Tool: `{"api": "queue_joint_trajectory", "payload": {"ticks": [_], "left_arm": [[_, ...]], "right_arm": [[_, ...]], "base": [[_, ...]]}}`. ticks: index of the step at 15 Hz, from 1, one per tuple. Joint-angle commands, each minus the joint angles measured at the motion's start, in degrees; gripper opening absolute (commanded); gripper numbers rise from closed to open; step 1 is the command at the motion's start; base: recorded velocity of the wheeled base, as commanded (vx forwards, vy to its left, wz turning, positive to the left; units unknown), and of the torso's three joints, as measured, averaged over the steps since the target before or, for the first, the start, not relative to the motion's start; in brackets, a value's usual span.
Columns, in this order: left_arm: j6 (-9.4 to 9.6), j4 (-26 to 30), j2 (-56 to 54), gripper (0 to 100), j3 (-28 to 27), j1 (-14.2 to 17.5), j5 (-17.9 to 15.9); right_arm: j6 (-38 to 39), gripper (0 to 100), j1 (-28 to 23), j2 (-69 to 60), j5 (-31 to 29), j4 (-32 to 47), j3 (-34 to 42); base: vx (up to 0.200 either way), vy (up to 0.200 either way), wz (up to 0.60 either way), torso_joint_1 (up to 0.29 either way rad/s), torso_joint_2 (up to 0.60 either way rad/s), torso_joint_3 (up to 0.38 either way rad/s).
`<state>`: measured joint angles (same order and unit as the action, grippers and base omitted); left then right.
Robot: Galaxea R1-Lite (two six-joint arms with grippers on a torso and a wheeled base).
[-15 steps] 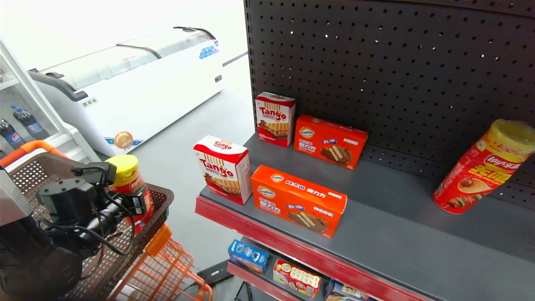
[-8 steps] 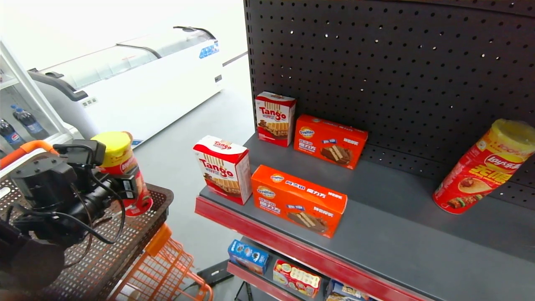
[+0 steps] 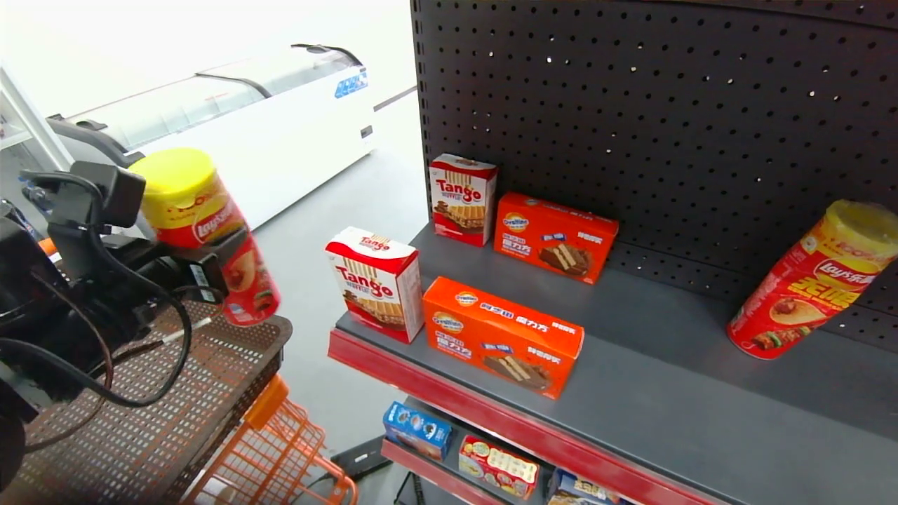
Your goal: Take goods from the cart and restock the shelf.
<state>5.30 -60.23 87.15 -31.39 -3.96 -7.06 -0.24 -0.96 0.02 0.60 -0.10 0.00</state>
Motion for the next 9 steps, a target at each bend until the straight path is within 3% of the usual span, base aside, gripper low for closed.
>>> {"api": "queue_joint_trajectory", "payload": {"ticks": [1, 5, 8, 9], "left_arm": [[-1.52, 6.71, -7.96, 0, -1.04, -7.55, -6.56], [-3.55, 22.09, -15.52, 0, -3.77, -16.60, -7.44], [-3.55, 24.02, -17.28, 0, -3.68, -20.74, -7.62], [-3.37, 23.67, -17.28, 0, -2.89, -20.82, -7.88]], "right_arm": [[-0.02, 100, 0.00, -0.02, 0.02, 0.01, 0.00], [-0.02, 100, 0.00, -0.02, 0.02, 0.01, 0.00], [-0.02, 100, 0.00, -0.02, 0.02, 0.01, 0.00], [-0.02, 100, 0.00, -0.02, 0.02, 0.01, 0.00]], "base": [[0.000, 0.000, 0.00, 0.000, 0.00, 0.000], [0.000, 0.000, 0.00, 0.000, 0.00, 0.000], [0.000, 0.000, 0.00, 0.000, 0.00, 0.000], [0.000, 0.000, 0.00, 0.000, 0.00, 0.000]]}}
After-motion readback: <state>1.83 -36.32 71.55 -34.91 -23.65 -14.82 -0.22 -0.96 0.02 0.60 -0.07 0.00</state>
